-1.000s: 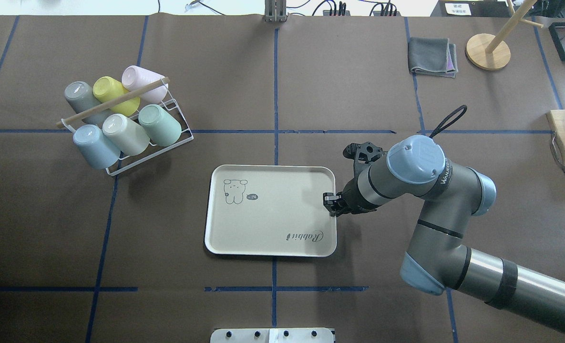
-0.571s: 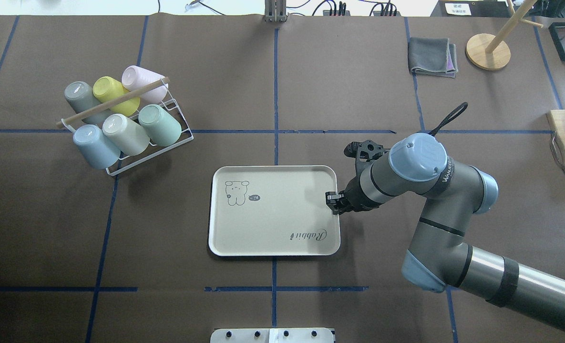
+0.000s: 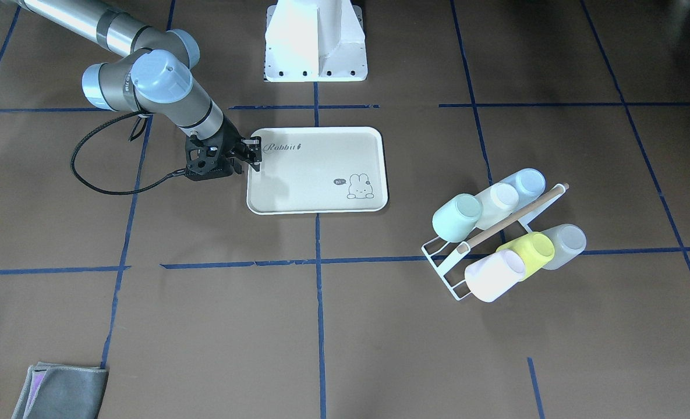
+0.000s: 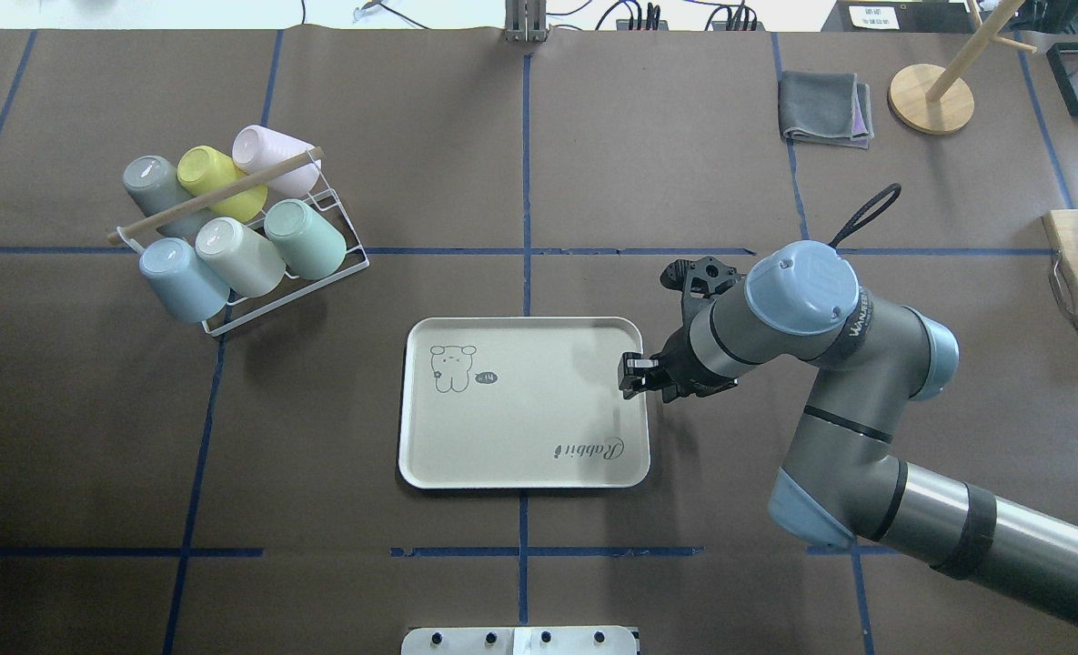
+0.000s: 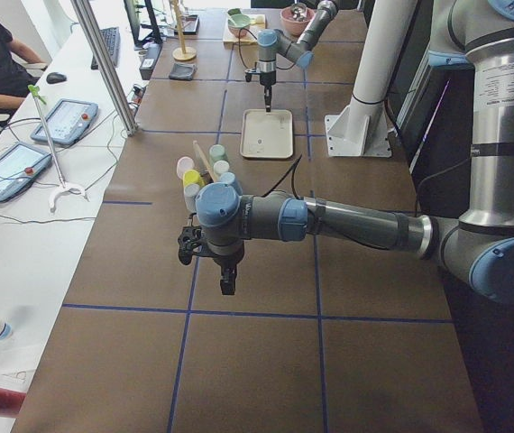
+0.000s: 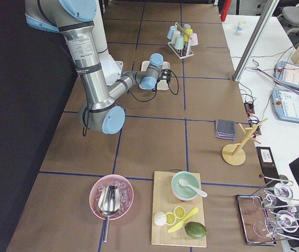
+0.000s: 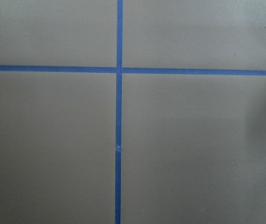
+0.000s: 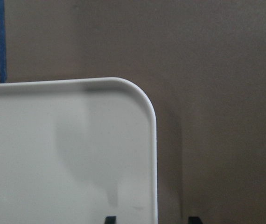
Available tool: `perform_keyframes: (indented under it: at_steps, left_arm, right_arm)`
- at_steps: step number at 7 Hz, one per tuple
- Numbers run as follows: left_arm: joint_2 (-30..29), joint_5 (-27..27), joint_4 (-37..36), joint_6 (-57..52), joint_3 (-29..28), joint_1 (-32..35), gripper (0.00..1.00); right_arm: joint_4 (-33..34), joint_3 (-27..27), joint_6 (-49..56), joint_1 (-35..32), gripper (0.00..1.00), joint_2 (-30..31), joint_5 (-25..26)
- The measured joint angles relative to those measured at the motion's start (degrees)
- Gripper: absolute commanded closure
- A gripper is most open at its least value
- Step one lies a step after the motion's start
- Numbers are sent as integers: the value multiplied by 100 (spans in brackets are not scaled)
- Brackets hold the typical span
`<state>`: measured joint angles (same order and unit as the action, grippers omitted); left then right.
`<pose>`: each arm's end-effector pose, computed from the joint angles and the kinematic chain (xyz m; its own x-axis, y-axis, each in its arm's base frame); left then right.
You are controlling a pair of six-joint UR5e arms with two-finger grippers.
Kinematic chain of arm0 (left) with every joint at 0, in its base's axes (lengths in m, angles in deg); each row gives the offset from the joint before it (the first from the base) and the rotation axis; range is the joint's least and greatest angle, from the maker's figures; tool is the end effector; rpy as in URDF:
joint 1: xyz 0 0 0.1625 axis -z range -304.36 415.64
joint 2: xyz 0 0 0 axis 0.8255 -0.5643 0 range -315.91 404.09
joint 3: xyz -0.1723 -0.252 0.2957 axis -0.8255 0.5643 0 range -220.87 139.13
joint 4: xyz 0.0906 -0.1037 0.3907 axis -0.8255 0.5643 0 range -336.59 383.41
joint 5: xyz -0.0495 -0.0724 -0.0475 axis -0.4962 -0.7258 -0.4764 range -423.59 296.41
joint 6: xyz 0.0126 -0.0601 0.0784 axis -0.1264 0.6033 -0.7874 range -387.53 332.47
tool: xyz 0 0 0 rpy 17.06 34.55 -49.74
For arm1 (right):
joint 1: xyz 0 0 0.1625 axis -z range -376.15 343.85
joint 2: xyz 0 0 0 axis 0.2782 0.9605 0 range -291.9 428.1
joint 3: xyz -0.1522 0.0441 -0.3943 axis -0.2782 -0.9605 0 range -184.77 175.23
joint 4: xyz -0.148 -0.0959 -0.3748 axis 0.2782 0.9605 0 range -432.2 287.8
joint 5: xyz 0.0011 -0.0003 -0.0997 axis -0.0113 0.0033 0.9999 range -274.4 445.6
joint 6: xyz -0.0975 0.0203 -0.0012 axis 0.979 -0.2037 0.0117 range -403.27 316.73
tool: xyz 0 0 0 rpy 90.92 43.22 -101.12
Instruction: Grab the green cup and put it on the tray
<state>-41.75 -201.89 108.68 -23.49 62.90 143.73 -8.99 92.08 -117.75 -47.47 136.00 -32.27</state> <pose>-0.0435 -0.4626 0.5784 0.6633 0.0153 -0.7482 0.0135 0.9994 0.0324 -0.4949 -0.4026 0.3335 0.4980 0.0260 0.8668 0.0041 0.9995 -0.0323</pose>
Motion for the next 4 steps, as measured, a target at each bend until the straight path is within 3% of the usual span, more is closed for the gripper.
perform_keyframes:
  at_steps: [4]
  left_arm:
    - [-697,407,156,372,1055,-1333,0]
  right_arm:
    - [33,642,42,-636,0,662,-288]
